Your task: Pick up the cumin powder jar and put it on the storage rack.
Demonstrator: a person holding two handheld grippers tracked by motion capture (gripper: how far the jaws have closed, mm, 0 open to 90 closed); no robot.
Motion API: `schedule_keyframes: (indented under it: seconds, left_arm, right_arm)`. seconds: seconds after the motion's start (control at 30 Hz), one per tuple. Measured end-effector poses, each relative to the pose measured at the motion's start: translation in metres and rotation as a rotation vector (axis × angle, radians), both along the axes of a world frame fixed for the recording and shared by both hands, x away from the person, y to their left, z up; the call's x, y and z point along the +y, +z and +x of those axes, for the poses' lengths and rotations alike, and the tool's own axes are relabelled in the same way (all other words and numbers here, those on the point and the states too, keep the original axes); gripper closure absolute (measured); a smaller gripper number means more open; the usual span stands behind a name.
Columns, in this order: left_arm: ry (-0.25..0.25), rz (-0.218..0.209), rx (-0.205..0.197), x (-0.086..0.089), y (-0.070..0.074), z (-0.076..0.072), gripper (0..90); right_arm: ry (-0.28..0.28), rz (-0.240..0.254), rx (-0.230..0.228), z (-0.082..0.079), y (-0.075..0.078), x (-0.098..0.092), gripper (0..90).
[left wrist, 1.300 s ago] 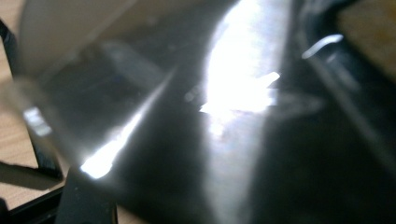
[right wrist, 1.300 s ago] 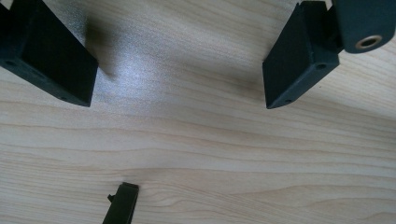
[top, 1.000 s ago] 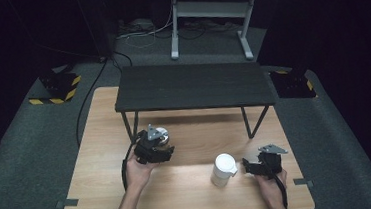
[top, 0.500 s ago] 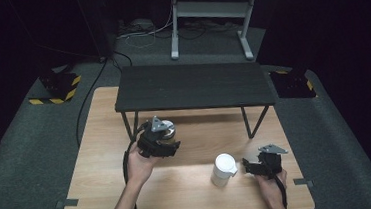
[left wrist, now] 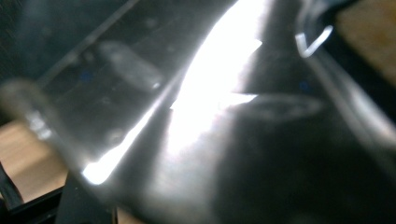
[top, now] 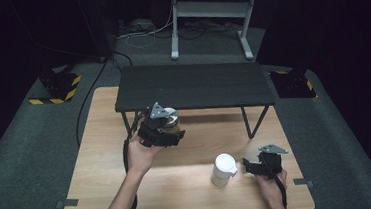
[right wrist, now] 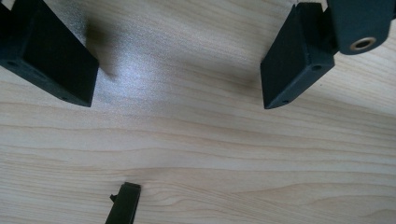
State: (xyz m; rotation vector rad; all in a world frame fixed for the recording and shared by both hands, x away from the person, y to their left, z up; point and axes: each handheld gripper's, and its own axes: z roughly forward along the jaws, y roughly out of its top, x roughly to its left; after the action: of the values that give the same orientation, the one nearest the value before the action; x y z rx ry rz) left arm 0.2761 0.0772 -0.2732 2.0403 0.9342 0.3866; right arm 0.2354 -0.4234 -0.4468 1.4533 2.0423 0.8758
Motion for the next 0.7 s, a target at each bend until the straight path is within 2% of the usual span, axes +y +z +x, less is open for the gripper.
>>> schedule_keyframes:
  seconds: [0.4,0.6,0.7]
  left_arm:
    - [0.006,-0.024,-0.014,-0.002,0.032,0.013,31.3]
    - [0.027,-0.041,-0.006,-0.005,0.040,0.026,31.3]
    - [0.046,-0.035,-0.005,-0.010,0.043,0.034,31.3]
  right_arm:
    - [-0.001,0.001,0.000,0.000,0.000,0.000,10.9]
    - [-0.001,0.001,-0.001,0.000,0.000,0.000,11.1]
    - [-0.002,0.002,0.000,0.000,0.000,0.000,11.1]
